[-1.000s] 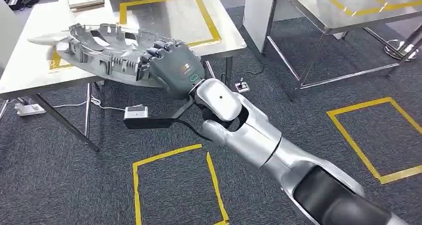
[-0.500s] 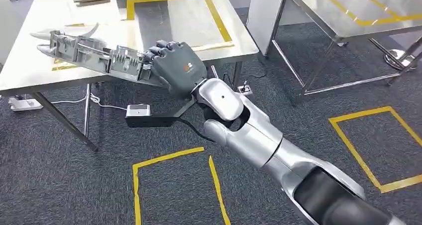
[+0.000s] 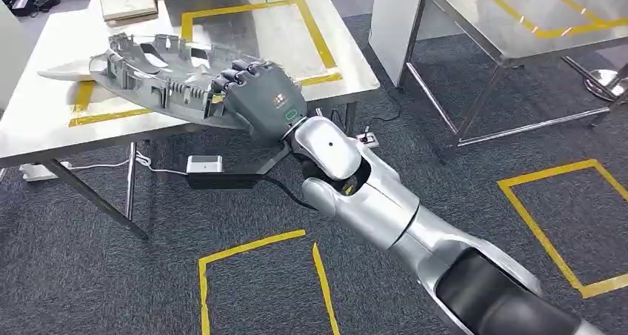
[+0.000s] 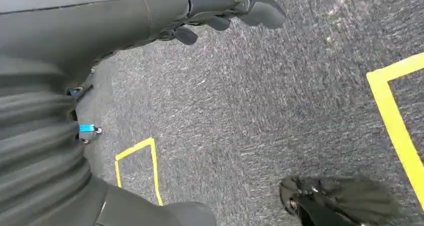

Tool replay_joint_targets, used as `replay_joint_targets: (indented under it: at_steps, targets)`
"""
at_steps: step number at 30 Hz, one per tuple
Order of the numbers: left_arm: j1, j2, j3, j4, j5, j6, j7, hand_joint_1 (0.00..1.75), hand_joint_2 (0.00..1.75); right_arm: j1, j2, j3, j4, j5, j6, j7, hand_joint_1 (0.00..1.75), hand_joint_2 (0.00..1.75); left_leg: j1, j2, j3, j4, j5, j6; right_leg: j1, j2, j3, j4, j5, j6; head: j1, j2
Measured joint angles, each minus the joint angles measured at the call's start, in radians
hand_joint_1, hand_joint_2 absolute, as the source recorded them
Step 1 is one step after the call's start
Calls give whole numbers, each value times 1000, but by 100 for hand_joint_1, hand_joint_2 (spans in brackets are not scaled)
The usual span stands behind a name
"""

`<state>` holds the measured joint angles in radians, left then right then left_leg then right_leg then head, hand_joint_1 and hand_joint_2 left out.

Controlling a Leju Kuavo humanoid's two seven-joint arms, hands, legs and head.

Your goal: Take the parts from the cabinet and place them on the table.

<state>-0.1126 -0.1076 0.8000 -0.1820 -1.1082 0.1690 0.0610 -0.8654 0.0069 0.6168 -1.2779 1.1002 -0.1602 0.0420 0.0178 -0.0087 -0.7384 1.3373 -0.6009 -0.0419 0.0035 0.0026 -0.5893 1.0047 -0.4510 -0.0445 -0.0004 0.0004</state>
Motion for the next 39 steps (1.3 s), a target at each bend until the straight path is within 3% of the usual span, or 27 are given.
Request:
replay_joint_targets:
  at_steps: [2, 4, 5, 6, 10, 11, 14, 15, 16, 17, 18, 20, 21, 22, 24, 26, 27, 29, 30, 31, 32, 33, 34, 35, 36, 37, 39]
  targets:
    - [3, 1, 0, 0, 0, 0, -2, 0, 175, 5, 0, 0, 0, 0, 0, 2, 175, 175, 3, 2, 19, -85, 93, -4, -4, 3, 24, 2, -19, 7, 0, 0]
    - [2, 2, 0, 0, -2, -2, -4, 0, 175, 5, 0, 0, 0, 0, 0, 2, 175, 175, 9, 8, 79, -258, 205, -8, -8, 3, 46, 11, -45, 20, 0, 0]
    - [2, -2, 0, 2, -3, -4, -4, 0, 175, 5, -1, 0, 0, 0, 0, 3, 175, 175, 2, 9, 97, -270, 183, -9, 0, 4, 43, 17, -55, 29, -2, 0]
    - [-3, -2, 0, 2, -4, -4, -4, 0, 175, 5, -2, -2, -1, 0, 0, 2, 175, 175, 5, 8, 109, -294, 162, 14, 2, 5, 38, 21, -58, 33, -5, 0]
    - [-3, -2, 0, 1, -6, -6, -1, 0, 175, 6, -6, -6, -4, 0, 0, 2, 175, 175, 8, 2, 118, -296, 148, 44, 0, 2, 40, 34, -65, 50, 3, 0]
    - [-5, -1, 0, 0, -7, -6, -2, 0, 175, 3, -7, -8, -5, -1, 0, -1, 175, 175, 9, 2, 125, -296, 143, 51, -1, 1, 12, 85, -71, 55, 6, 0]
    - [-9, -1, 0, 0, -10, -6, -1, 0, 175, 10, -8, -9, -5, -1, 0, 0, 175, 175, 7, 1, 143, -297, 121, 55, -3, 2, -137, 299, -141, 63, 6, 0]
    - [-6, -1, 0, 0, -10, -6, -1, 0, 175, 13, -8, -9, -5, -1, 1, 0, 175, 175, 6, -1, 154, -297, 111, 54, -3, 2, -171, 330, -147, 62, 7, 0]
    - [-4, -1, 0, 0, -10, -6, -1, 0, 175, 14, -8, -9, -5, -1, 2, 0, 175, 175, 5, -2, 169, -297, 100, 54, -2, 2, -182, 315, -128, 58, 6, 0]
    - [-4, -1, 0, 0, -10, -6, -1, 0, 175, 14, -8, -9, -5, -1, 2, 0, 175, 175, 3, -4, 185, -297, 90, 54, -1, 2, -176, 264, -91, 51, 8, 0]
    - [-4, -1, 0, 0, -10, -6, -2, 0, 175, 14, -8, -9, -5, -1, 2, 0, 175, 175, 1, -6, 203, -297, 78, 53, 2, 2, -154, 185, -33, 42, 8, 0]
    - [-2, -6, 0, 2, -10, -6, -2, 0, 175, 13, -8, -9, -3, -1, 2, 0, 175, 175, 1, -8, 225, -299, 55, 49, 15, 0, -123, 27, 105, 15, 8, 0]
    - [-6, -6, 0, 3, -9, -6, -2, 0, 175, 10, -8, -10, -2, -1, 2, 0, 175, 175, -1, -14, 230, -302, 45, 40, 21, 0, -115, 24, 72, 14, 5, 0]
    - [-8, -6, 0, 2, -8, -6, -2, 0, 175, 8, -7, -11, -4, -1, 1, 0, 175, 175, 3, -12, 232, -311, 41, 32, 23, -2, -107, 25, 73, 17, 5, 0]
    - [-8, -5, 0, 2, -5, -6, -3, 0, 175, 6, -7, -11, -4, 0, 3, 0, 175, 175, 1, -8, 256, -307, 53, 19, 23, 1, -90, 10, 63, 5, 4, 0]
    - [-10, -3, 0, 0, -3, -6, -5, 0, 175, 3, -6, -12, -5, -1, 3, 1, 175, 175, 2, -3, 230, -243, 63, 12, 14, 2, -51, -4, 51, -3, 3, 0]
    - [-13, -3, 0, 0, -3, -6, -5, 0, 175, 1, -5, -12, -5, -1, 3, 0, 175, 175, 3, -1, 189, -174, 62, 9, 13, 2, -40, -4, 41, -10, 1, 0]
    - [-13, -2, 0, 0, -3, -6, -5, 0, 175, 2, -3, -12, -3, 0, 3, 0, 175, 175, 4, 0, 94, -58, -1, -2, 14, 2, -19, -4, 17, -11, 2, 0]
    - [-10, -1, 1, 0, -3, -6, -3, 0, 175, 1, -3, -12, -2, 0, 5, 0, 175, 175, 4, 0, 59, -31, -39, -3, 14, 3, -5, -3, 5, -11, 1, 0]
    - [-7, 0, 1, 0, -3, -6, -2, 0, 175, 2, -3, -12, 1, -1, 6, 0, 175, 175, 4, 0, 42, -37, -50, -3, 13, 6, 10, -3, -7, -10, 2, 0]
    - [-5, 1, 2, 0, -2, -6, -2, 0, 175, 1, -3, -12, 8, -1, 8, 0, 175, 175, 4, 2, 39, -78, -31, -3, 12, 7, 30, -2, -22, -7, 2, 0]
    - [-6, 2, 2, 0, -2, -6, -3, 0, 175, 0, -2, -13, 15, -3, 10, 0, 175, 175, 4, 3, 45, -136, 12, -3, 11, 7, 47, -1, -36, -4, 1, 0]
    - [-6, 3, 2, 0, -2, -6, -3, 0, 175, -2, 2, -14, 26, -5, 13, 0, 175, 175, 5, 5, 57, -220, 97, -2, 9, 6, 66, 1, -52, -1, 2, 0]
    - [-2, 3, 2, 0, -2, -6, -3, 0, 175, -4, 6, -16, 39, -8, 15, 0, 175, 175, 5, 8, 63, -295, 206, 1, 11, 5, 67, 2, -69, 5, 1, 0]
    - [-2, 2, 2, 3, -3, -6, -2, 0, 175, -8, 12, -18, 64, -13, 18, 0, 175, 175, 3, 13, 56, -302, 198, 13, 13, 9, 87, 16, -81, 9, 0, 0]
    - [-5, 2, 2, 3, -5, -7, -1, 0, 175, -19, 14, -21, 79, -13, 19, 1, 175, 175, -1, 13, 67, -296, 194, 26, 15, 10, 82, 12, -91, 18, 0, 0]
    - [-9, 0, 2, 3, -13, -10, 1, 0, 175, -39, 24, -27, 115, -19, 23, 3, 175, 175, 0, 9, 69, -298, 192, 38, 17, 9, 89, 15, -90, 28, 2, 0]
